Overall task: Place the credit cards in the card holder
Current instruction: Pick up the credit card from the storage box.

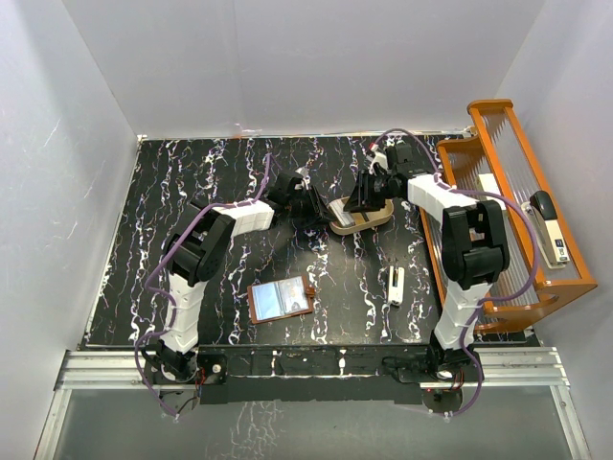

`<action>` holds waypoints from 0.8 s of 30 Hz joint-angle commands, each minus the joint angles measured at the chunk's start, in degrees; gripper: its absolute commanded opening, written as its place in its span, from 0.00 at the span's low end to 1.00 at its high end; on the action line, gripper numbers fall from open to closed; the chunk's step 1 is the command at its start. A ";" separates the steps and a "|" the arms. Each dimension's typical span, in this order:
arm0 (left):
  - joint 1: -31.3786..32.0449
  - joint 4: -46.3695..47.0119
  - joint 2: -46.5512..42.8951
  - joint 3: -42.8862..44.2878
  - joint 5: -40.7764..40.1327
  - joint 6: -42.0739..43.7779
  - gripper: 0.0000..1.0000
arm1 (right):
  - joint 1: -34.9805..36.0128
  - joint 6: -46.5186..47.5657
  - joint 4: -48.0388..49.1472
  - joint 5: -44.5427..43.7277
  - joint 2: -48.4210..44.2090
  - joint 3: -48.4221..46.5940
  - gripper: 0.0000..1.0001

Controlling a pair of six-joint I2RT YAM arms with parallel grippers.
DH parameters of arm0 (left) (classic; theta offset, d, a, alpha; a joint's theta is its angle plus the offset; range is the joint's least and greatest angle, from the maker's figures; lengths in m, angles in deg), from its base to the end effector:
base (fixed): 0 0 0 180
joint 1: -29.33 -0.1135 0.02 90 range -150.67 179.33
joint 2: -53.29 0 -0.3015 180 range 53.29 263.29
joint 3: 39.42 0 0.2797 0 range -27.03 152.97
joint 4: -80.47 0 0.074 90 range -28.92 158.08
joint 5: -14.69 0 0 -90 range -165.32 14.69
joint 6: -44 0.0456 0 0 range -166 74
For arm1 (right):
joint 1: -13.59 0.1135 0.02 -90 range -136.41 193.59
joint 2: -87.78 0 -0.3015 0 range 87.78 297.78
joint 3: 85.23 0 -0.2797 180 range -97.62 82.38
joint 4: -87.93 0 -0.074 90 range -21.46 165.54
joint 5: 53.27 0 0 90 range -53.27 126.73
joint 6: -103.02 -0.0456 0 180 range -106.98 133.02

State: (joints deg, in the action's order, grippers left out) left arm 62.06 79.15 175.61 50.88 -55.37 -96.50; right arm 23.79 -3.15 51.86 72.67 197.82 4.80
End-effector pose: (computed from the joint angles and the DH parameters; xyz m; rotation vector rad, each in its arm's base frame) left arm 0.4256 -0.2921 0.1558 -0.1437 2.3688 -1.1564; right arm 0.4360 0.1056 0.2087 -0.1182 2.5501 0.9787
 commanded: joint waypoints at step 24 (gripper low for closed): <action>0.05 -3.95 -0.87 0.27 -1.31 1.90 0.32 | 4.11 4.03 -1.90 -7.24 0.42 -6.63 0.70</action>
State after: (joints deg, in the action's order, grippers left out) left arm 62.06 79.11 175.61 50.88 -55.39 -96.08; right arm 26.30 0.04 48.63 66.44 196.14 1.28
